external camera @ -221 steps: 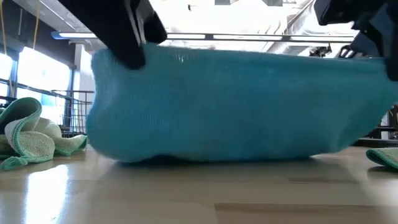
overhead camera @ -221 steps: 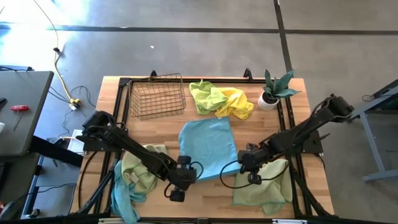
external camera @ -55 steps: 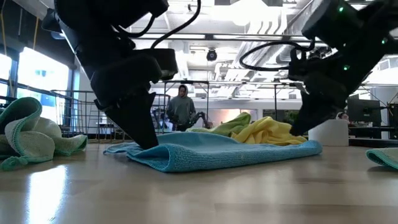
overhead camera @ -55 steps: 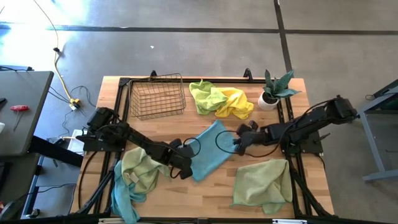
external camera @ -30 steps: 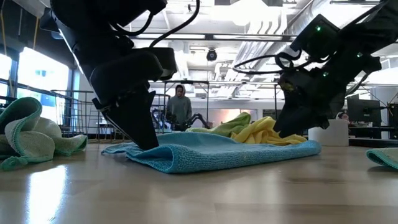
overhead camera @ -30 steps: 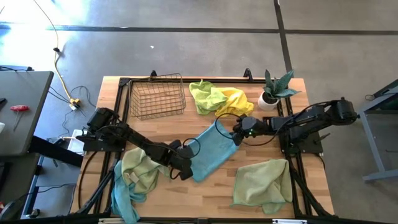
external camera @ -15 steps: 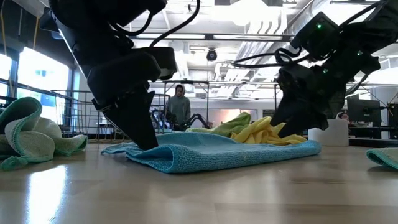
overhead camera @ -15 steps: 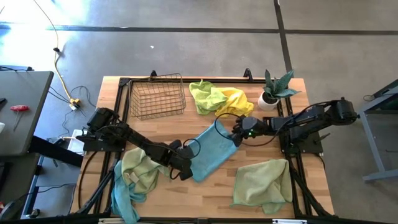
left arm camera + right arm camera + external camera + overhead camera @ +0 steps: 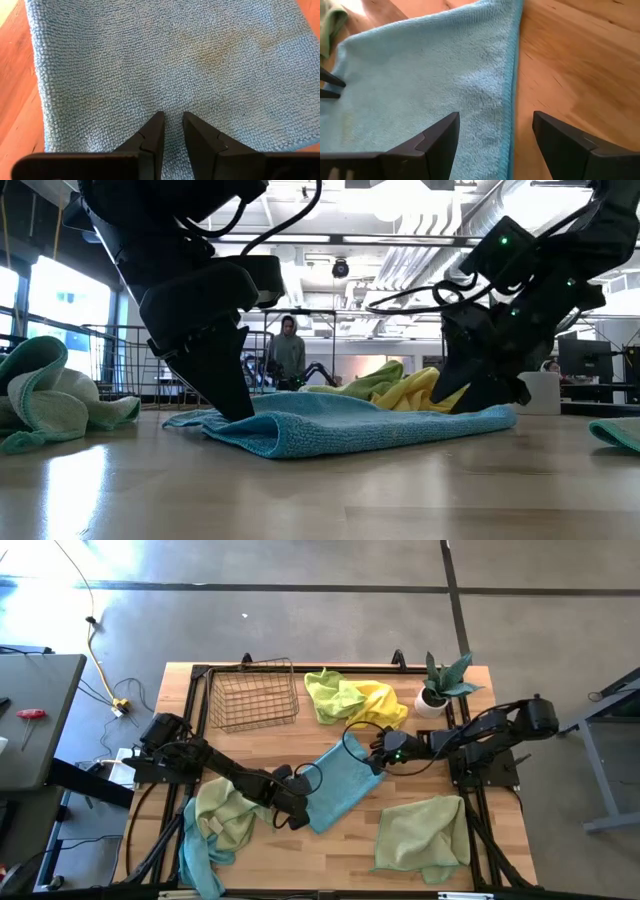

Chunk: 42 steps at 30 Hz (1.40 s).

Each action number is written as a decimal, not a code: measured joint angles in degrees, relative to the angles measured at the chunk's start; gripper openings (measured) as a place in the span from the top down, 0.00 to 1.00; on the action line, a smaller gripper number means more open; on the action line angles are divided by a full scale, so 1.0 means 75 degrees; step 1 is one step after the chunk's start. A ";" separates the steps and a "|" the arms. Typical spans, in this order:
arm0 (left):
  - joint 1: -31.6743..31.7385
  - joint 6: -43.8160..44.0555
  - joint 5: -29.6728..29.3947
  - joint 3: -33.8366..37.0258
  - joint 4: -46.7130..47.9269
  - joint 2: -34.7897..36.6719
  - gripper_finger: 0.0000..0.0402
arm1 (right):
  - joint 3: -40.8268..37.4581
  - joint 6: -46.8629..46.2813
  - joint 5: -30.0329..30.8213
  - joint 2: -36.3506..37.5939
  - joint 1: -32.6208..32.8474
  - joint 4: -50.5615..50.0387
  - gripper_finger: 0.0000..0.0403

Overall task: Fold microfiber towels
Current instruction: Fold the right blue towel

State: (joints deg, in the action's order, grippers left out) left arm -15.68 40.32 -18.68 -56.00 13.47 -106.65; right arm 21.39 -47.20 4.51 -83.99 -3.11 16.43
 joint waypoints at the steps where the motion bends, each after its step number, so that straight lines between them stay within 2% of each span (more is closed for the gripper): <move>1: 0.0000 0.0000 0.0003 0.0001 0.0000 0.0000 0.85 | 0.0000 -0.0036 -0.0065 -0.0068 -0.0003 0.0108 0.39; 12: 0.0000 0.0000 -0.0009 0.0002 -0.0004 -0.0002 0.85 | 0.0009 -0.0031 -0.0269 -0.0586 0.0283 0.0908 0.41; 24: 0.0000 0.0000 -0.0003 0.0002 -0.0006 -0.0002 0.85 | 0.0003 -0.0054 -0.0526 -0.0600 0.0364 0.0927 0.71; 32: 0.0000 0.0000 -0.0003 0.0002 -0.0058 -0.0006 0.85 | -0.0009 0.0109 -0.0230 -0.0602 0.0370 0.0870 0.98; 42: -0.0097 -0.0385 -0.0022 -0.0188 -0.0051 0.0052 0.85 | -0.0003 0.0728 -0.0205 -0.0592 0.0366 0.0694 1.00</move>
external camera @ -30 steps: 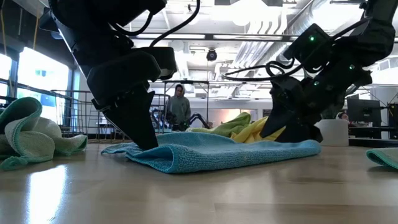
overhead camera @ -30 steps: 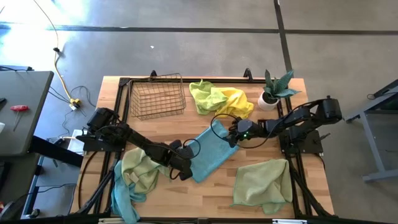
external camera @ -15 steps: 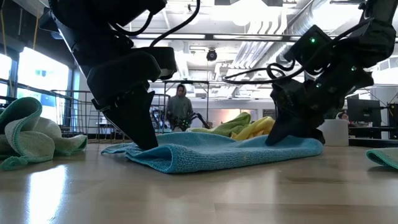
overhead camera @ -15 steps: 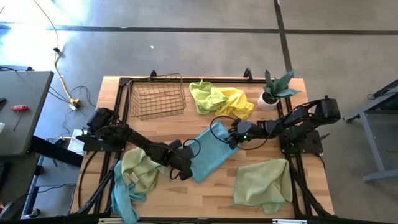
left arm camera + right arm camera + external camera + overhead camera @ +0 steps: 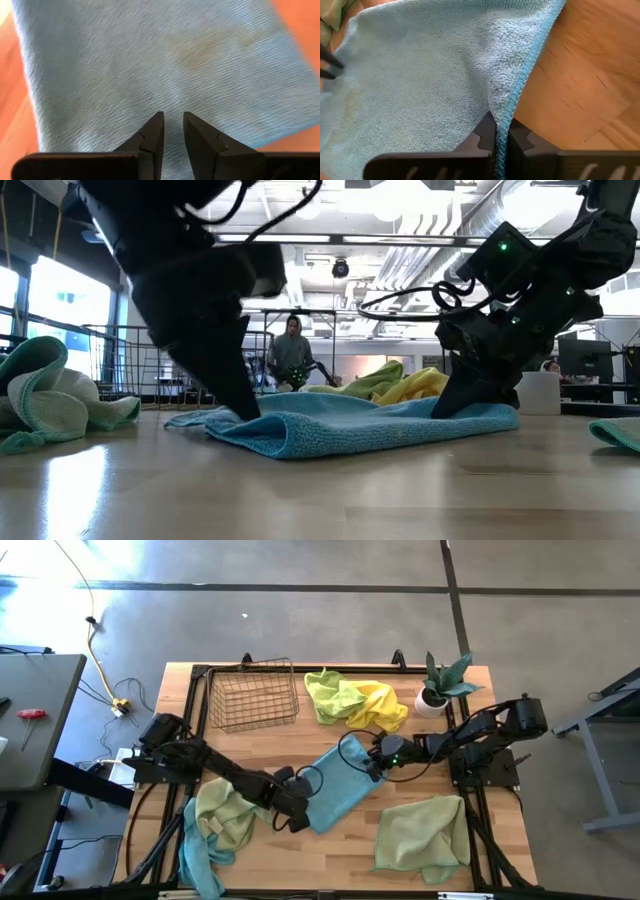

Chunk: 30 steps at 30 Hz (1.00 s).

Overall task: Fold microfiber towels
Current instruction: Fold the right blue towel

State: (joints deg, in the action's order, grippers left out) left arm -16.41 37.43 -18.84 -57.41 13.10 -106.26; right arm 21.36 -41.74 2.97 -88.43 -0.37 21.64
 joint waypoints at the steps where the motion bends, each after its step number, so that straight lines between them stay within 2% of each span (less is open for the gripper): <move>1: -0.0028 -0.0116 0.0009 -0.0080 -0.0007 0.0003 0.85 | 0.0014 0.0025 0.0002 0.0017 -0.0013 -0.0073 1.00; 4: -0.0095 -0.0360 0.0060 -0.0270 -0.0011 0.0012 0.85 | 0.0226 0.0076 -0.0001 0.0158 -0.0083 -0.0858 1.00; 8: -0.0149 -0.0422 0.0057 -0.0410 -0.0003 0.0012 0.85 | 0.1063 0.0698 0.0260 0.0313 -0.0089 -0.2903 1.00; 12: -0.0196 -0.0422 0.0054 -0.0510 0.0056 0.0023 0.85 | 0.2197 0.1547 0.0821 0.0294 0.0036 -0.5182 1.00; 17: -0.0333 -0.0297 0.0031 -0.0510 0.0116 0.0023 0.85 | 0.3250 0.1825 0.1562 0.0305 0.0290 -0.7125 1.00; 23: -0.0486 -0.0213 0.0031 -0.0510 0.0115 0.0026 0.85 | 0.4028 0.1567 0.1730 0.0305 0.0605 -0.8069 1.00; 30: -0.0702 -0.0125 0.0031 -0.0510 0.0112 0.0026 0.85 | 0.4505 0.0967 0.1728 0.0224 0.1187 -0.7804 1.00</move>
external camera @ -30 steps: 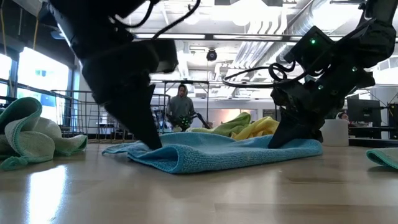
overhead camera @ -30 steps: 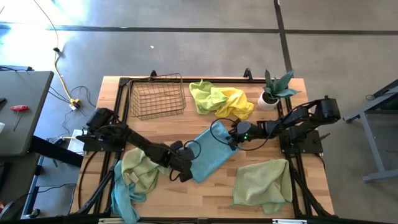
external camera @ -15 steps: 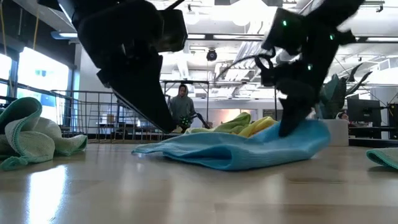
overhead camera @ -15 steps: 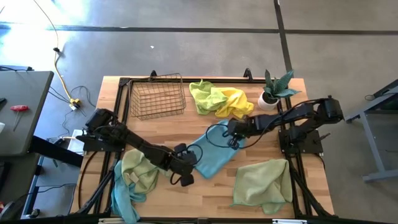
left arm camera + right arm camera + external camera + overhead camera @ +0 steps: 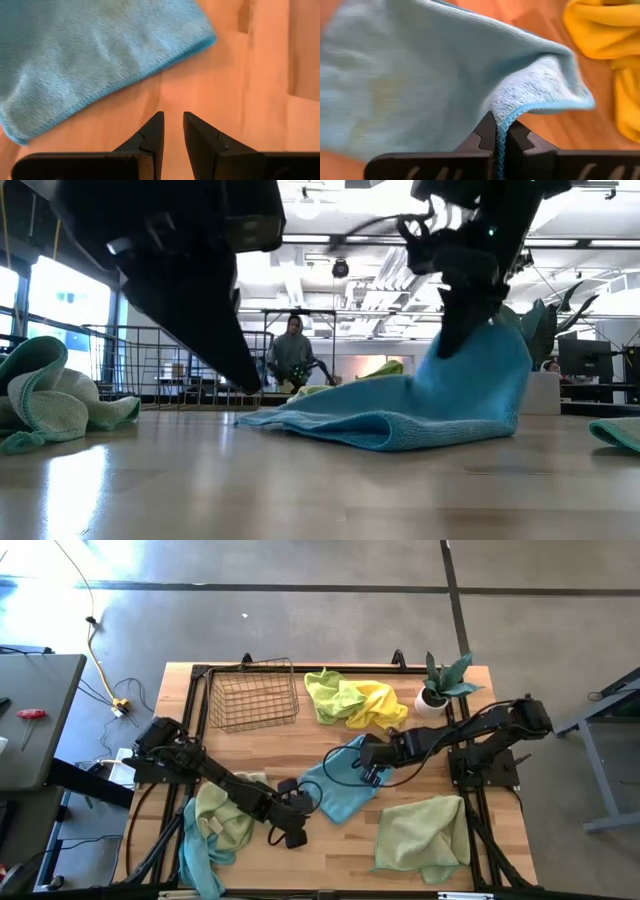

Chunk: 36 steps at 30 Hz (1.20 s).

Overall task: Fold microfiber towels
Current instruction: Fold the right blue towel

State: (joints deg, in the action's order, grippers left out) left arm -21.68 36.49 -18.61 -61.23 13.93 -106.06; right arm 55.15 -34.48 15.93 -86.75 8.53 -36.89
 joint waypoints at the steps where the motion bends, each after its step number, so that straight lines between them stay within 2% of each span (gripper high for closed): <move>1: -0.0042 0.0037 0.0000 0.0000 0.0000 0.0000 0.85 | 0.0009 -0.0073 -0.0002 -0.0032 0.0096 0.0133 1.00; 15: -0.0630 0.0314 0.0001 -0.0006 -0.0005 0.0000 0.85 | 0.0039 -0.0355 -0.0210 -0.1133 0.0937 0.2681 1.00; 20: -0.0762 0.0327 -0.0031 -0.0006 -0.0049 0.0000 0.85 | 0.0039 -0.0165 -0.0106 -0.0998 0.0816 0.1663 1.00; 22: -0.0771 0.0318 -0.0288 -0.0006 -0.0071 0.0000 0.85 | 0.0039 -0.0145 0.0018 -0.0855 0.0687 0.1209 1.00; 28: -0.0485 -0.0056 -0.2247 -0.0006 -0.0263 0.0003 0.85 | 0.0039 0.0125 0.0058 -0.0491 0.0443 0.0297 1.00; 30: -0.0247 -0.0430 -0.2602 -0.0006 -0.0605 0.0003 0.85 | 0.0039 0.0298 0.0063 -0.0386 0.0446 0.0235 1.00; 36: 0.0731 -0.1794 -0.2261 -0.0009 -0.2029 -0.0118 0.85 | 0.0041 0.0601 0.0058 -0.0236 0.0449 0.0135 1.00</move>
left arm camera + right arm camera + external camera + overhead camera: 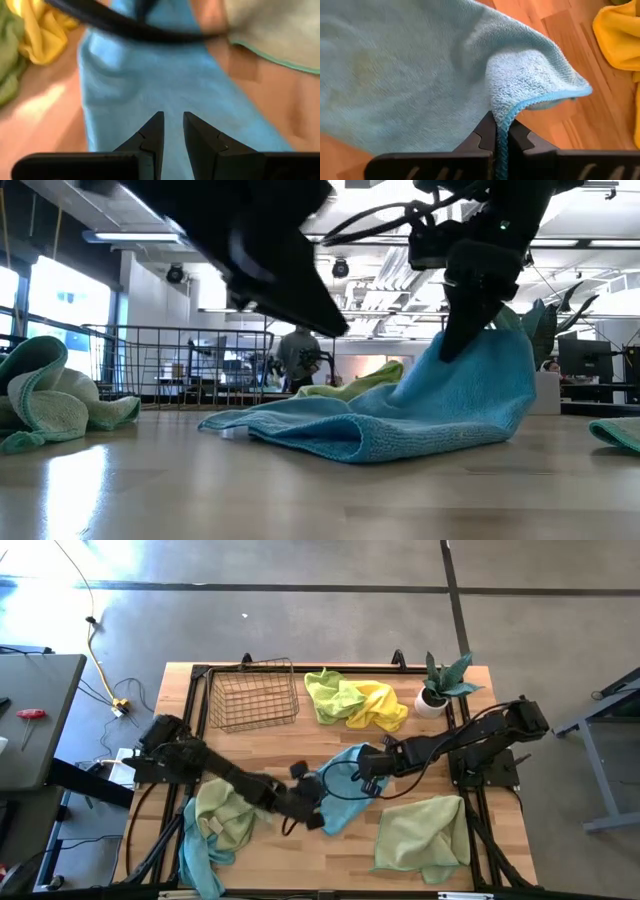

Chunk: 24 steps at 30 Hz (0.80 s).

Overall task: Fold microfiber towels
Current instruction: Fold the right blue towel

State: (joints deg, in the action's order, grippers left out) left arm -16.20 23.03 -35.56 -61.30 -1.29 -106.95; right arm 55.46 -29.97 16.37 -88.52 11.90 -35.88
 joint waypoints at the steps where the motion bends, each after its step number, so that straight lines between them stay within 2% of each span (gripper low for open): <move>1: 0.0172 -0.0195 0.0079 -0.0001 -0.0272 -0.0083 0.85 | 0.0000 0.0047 0.0002 0.0014 0.0004 -0.0019 1.00; 13: 0.1506 -0.1501 0.0713 -0.0005 -0.2382 -0.1461 0.85 | 0.0000 0.0306 -0.0045 0.0019 0.0017 -0.0231 1.00; 18: 0.1865 -0.1429 0.0684 0.0009 -0.2412 -0.1894 0.85 | 0.0000 0.0410 -0.0068 0.0016 0.0017 -0.0215 1.00; 24: 0.2058 -0.1301 0.0500 0.0006 -0.2340 -0.1976 0.85 | 0.0000 0.0464 -0.0262 0.0016 0.0017 -0.0181 1.00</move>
State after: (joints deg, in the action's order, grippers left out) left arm -0.77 13.28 -31.82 -61.25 -18.84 -121.77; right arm 55.46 -26.49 14.40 -88.40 12.03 -37.23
